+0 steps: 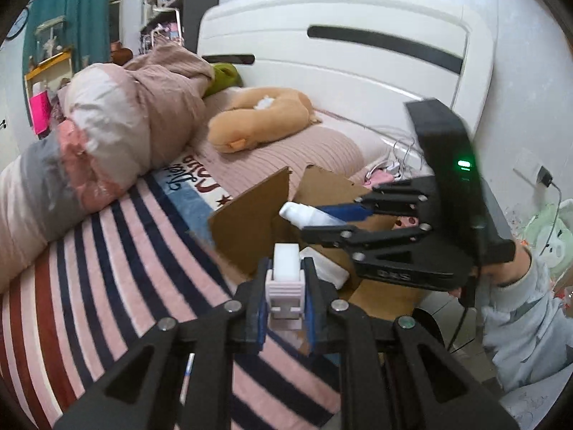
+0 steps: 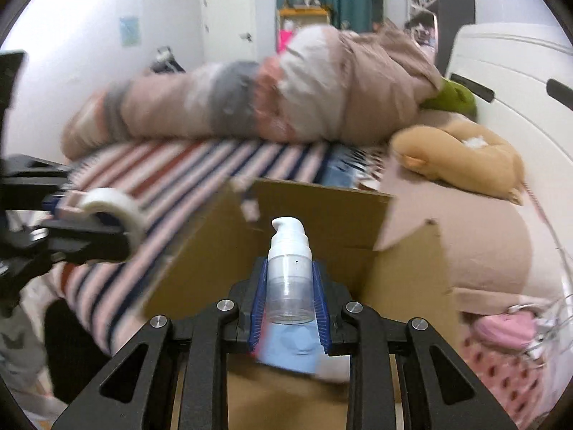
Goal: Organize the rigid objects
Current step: 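Drop the tape roll with the left gripper while the right drops the pump bottle into the cardboard box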
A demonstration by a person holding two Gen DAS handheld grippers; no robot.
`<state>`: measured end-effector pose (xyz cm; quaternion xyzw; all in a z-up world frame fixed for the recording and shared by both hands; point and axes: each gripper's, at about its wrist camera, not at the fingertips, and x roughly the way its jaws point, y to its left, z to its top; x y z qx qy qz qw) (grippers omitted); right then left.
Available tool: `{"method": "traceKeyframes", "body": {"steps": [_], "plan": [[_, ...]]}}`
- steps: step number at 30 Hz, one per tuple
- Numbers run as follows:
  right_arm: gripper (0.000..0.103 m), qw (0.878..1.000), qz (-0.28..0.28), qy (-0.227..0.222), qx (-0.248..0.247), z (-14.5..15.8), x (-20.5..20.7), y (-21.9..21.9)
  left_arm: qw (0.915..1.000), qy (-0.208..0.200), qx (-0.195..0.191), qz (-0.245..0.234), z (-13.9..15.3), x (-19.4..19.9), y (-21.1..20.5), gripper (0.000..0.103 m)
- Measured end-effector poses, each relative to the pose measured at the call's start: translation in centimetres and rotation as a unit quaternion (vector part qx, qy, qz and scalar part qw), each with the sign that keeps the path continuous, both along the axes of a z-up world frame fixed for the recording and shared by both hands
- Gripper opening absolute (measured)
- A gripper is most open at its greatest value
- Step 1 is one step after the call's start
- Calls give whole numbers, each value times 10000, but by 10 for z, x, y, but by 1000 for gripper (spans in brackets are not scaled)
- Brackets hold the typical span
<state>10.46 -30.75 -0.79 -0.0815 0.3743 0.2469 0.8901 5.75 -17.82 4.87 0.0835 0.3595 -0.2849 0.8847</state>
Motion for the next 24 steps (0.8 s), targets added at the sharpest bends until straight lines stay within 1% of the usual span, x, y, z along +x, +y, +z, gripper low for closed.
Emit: {"method": "traceKeyframes", "body": {"steps": [3,5,8,12,18,20,21,22,24], "plan": [[20,9994,-30,307,-173,-13,26,-16,9996,164,203,-49,-8,22,-25,14],[20,9987,-10,392,-314,-21,37,-20,9990,283,336,18,-15,38,-36,14],[20,9983,5,487,-329,-29,45,-25,9973,525,516,80,-32,60,-45,14],[21,9986,-39,403,-328,-35,44,-30,9950,630,773,67,-49,76,-55,14],[21,9995,78,291,-123,-32,43,-31,9939,677,865,46,-58,90,-59,14],[21,9994,112,293,-129,-33,44,-30,9938,677,880,42,-60,92,-59,18],[21,9994,119,303,-127,-33,44,-30,9938,668,887,46,-60,94,-58,23],[21,9994,119,315,-123,-34,44,-30,9939,634,897,56,-60,94,-58,27],[21,9993,110,332,-113,-34,44,-30,9939,625,903,52,-60,94,-56,27]]}}
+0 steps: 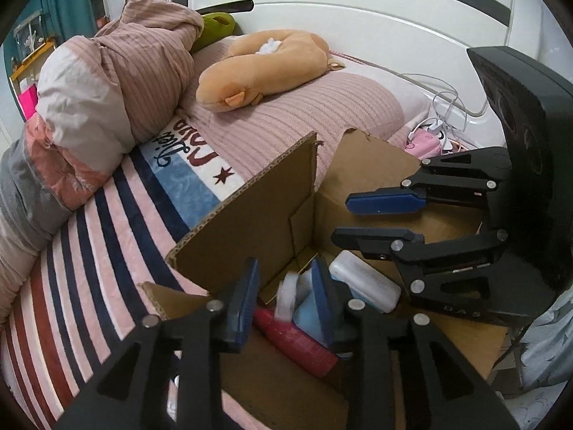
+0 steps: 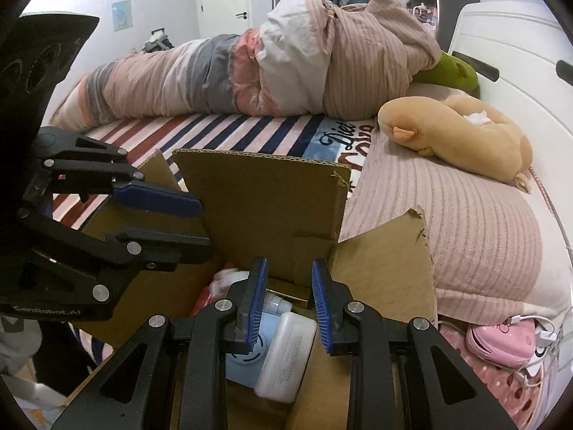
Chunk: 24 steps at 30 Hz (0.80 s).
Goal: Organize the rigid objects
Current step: 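Drop the tape roll with the left gripper while the right drops the pump bottle into the cardboard box, then grasp the white double-cup lens case with the left gripper while the right grasps the white earbuds case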
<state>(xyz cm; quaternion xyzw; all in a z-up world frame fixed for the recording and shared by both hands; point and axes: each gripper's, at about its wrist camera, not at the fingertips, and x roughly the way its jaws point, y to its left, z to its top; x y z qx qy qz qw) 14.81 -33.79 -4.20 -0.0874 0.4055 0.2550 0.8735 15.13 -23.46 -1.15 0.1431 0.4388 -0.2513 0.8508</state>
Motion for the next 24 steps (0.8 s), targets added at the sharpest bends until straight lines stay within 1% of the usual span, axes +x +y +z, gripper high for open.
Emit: {"method": "traceKeyframes", "body": {"steps": [5,8,9,10,13,16,19,21,24], "plan": [[22,10000,2,14,-20,2,-2,2,9999,-38,-99,57,5,-4,9,28],[24,10000,8,20,-45,5,-6,4,9996,-140,-216,141,14,-11,21,39],[25,10000,6,13,-51,7,-8,5,9991,-213,-298,190,20,-16,28,44],[29,10000,2,-1,-49,9,-11,6,9987,-273,-366,228,25,-21,34,48],[30,10000,-9,-63,-76,17,-20,11,9970,-453,-479,407,37,-36,58,56],[31,9999,18,-125,18,30,-32,19,9947,-602,-502,660,44,-51,87,57],[32,9993,201,-262,153,45,-49,37,9919,-648,-573,932,45,-64,121,59],[32,9983,413,-339,233,54,-62,57,9899,-662,-598,1098,43,-73,142,61],[32,9970,635,-385,230,57,-75,87,9875,-659,-598,1300,34,-85,171,63]]}}
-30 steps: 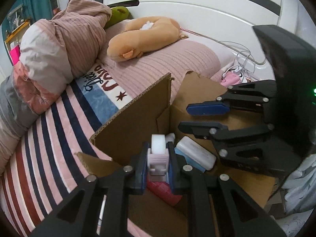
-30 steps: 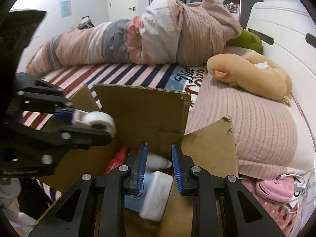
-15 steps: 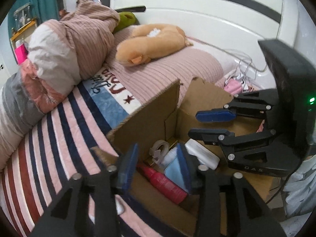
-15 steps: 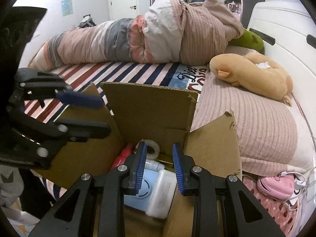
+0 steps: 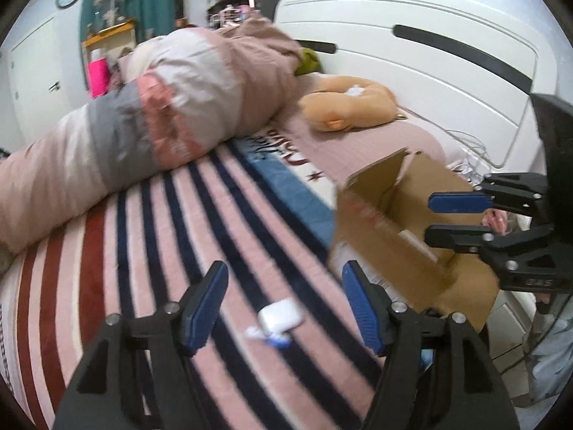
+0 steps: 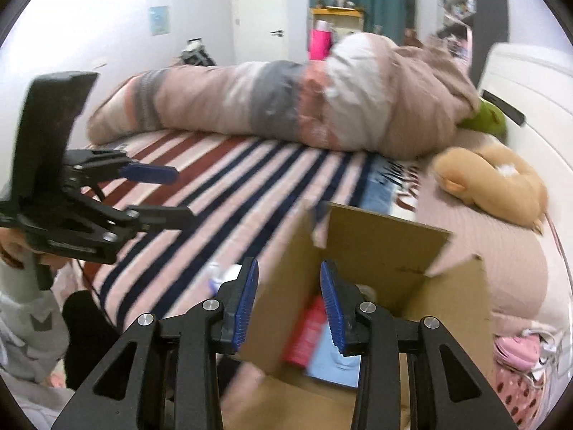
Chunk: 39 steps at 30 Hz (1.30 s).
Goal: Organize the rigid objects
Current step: 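Grasp the white double-cup lens case with the left gripper while the right grasps the white earbuds case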
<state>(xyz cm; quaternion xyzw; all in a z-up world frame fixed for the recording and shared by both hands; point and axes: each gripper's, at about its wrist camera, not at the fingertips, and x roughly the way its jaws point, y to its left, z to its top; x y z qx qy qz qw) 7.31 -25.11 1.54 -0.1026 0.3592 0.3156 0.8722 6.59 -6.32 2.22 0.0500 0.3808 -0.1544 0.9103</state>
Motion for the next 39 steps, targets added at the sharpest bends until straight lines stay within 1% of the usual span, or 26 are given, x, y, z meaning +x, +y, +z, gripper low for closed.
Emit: {"method": "traceKeyframes", "body": {"steps": [4,8,12,16,18,20,23,24,27,32,33,36,38,39], "plan": [[32,9992,374,77,115,-4,-11,41,9997,80,-95,223,-19,-11,34,64],[32,9976,633,287,51,-23,-19,79,9983,289,-271,426,-47,-13,67,65],[32,9963,695,493,-64,-51,-18,103,9958,453,-433,674,-72,-14,94,65],[32,9920,728,1025,-126,-95,-5,121,9928,724,-625,725,-102,-10,109,65],[32,9905,682,1181,-171,-115,1,125,9917,818,-680,718,-113,-6,111,65],[32,9903,542,1224,-377,-136,10,130,9908,890,-740,708,-122,-3,111,65],[32,9886,439,1254,-707,-158,23,134,9897,956,-793,717,-130,2,111,64],[32,9878,460,1301,-725,-163,27,136,9895,965,-798,721,-133,4,112,64],[32,9850,619,1527,-515,-170,32,138,9890,1001,-812,731,-138,9,115,64],[32,9820,1033,1575,-131,-168,32,153,9877,1087,-827,756,-143,16,120,65],[32,9820,1067,1552,-122,-167,31,156,9877,1099,-813,753,-144,17,120,64],[32,9866,935,1322,-178,-159,28,155,9886,1115,-740,693,-147,17,116,64],[32,9920,675,1038,-256,-150,27,147,9883,1152,-771,630,-149,17,112,64],[32,9947,417,858,-393,-146,28,141,9882,1173,-792,588,-151,18,110,64]]}}
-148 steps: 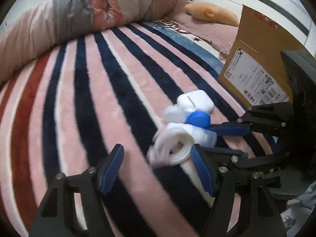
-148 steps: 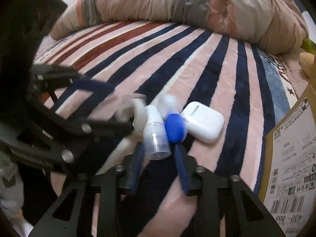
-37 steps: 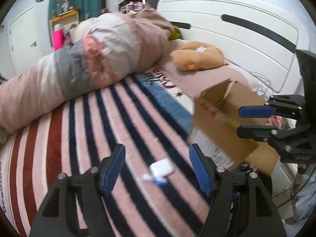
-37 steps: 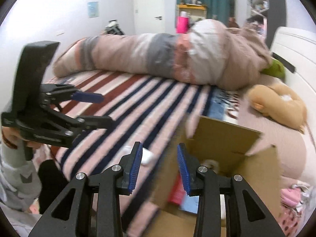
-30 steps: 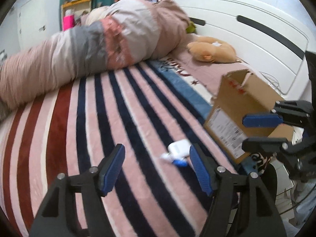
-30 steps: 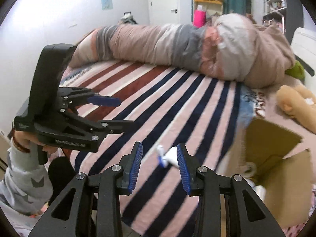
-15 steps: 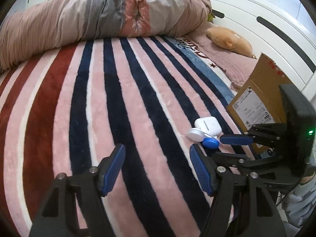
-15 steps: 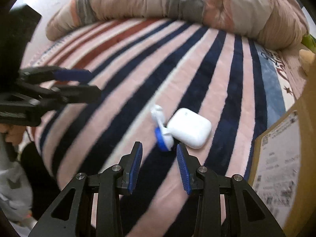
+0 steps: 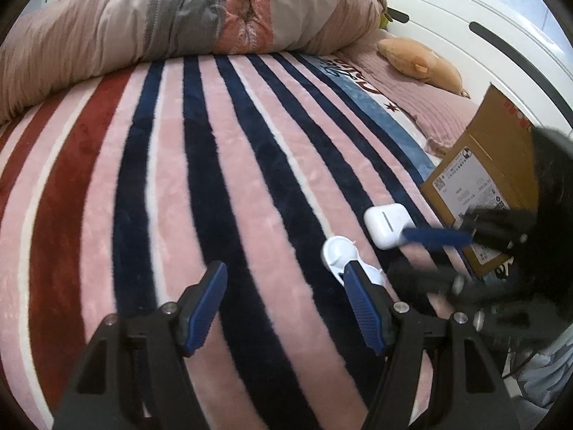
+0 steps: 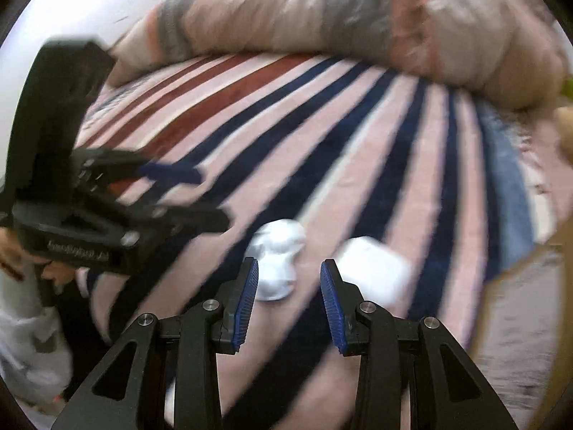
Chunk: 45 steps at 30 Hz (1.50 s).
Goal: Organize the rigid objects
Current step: 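Grasp the white double-cup lens case with the left gripper while the right grasps the white earbuds case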
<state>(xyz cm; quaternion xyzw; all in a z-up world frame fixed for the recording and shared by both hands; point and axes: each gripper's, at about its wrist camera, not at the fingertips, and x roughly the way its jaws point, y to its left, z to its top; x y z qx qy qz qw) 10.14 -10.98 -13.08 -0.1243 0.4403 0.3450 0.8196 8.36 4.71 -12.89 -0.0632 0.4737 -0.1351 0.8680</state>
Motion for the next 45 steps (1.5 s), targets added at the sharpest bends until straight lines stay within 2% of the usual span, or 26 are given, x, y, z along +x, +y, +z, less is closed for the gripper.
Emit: {"method": "traceKeyframes", "body": {"steps": [1,2,3,7,8,12,15,17,19,21,26,31,35,38,42,45], "plan": [[38,9998,-135,-80,-100,1,2,-2,10000,7,-22,-74,-2,0,-3,64],[48,9990,-334,-152,-249,0,7,-7,9999,3,-35,-146,-3,-1,-6,64],[50,9982,-458,-172,-336,-3,11,-10,9995,-12,-65,-294,-4,-2,-12,64],[52,9970,-573,-63,-525,-19,29,-12,9980,5,-76,-631,-12,1,-33,64],[58,9969,-560,-25,-547,-24,33,-12,9980,26,-63,-635,-13,3,-36,64],[59,9982,-507,263,-206,-33,41,-18,9976,-113,110,-673,-20,8,-48,64],[59,9982,-497,231,-242,-37,40,-14,9972,-154,266,-674,-26,10,-54,63],[55,9985,-433,97,-326,-38,38,-9,9969,-212,351,-669,-26,9,-54,56],[55,9983,-443,30,-367,-38,33,-9,9969,-224,375,-648,-25,6,-50,34],[55,9983,-452,-9,-375,-37,30,-9,9974,-184,290,-633,-23,3,-44,26],[55,9988,-366,72,-311,-33,20,-12,9982,-123,313,-493,-18,-8,-33,26],[55,9994,-44,282,-199,-27,-4,-12,9989,-66,294,-356,-11,-27,-18,26],[56,9995,-8,216,-244,-30,-17,-13,9994,55,307,-156,-17,-32,-10,26],[57,9996,-64,182,-198,-33,-18,-13,9996,68,269,-51,-20,-29,-11,31],[60,9997,-51,87,-232,-36,-19,-8,9976,-100,620,303,-23,-21,-18,35],[60,9997,-46,23,-242,-36,-20,-6,9960,-186,702,522,-27,-18,-18,35]]}}
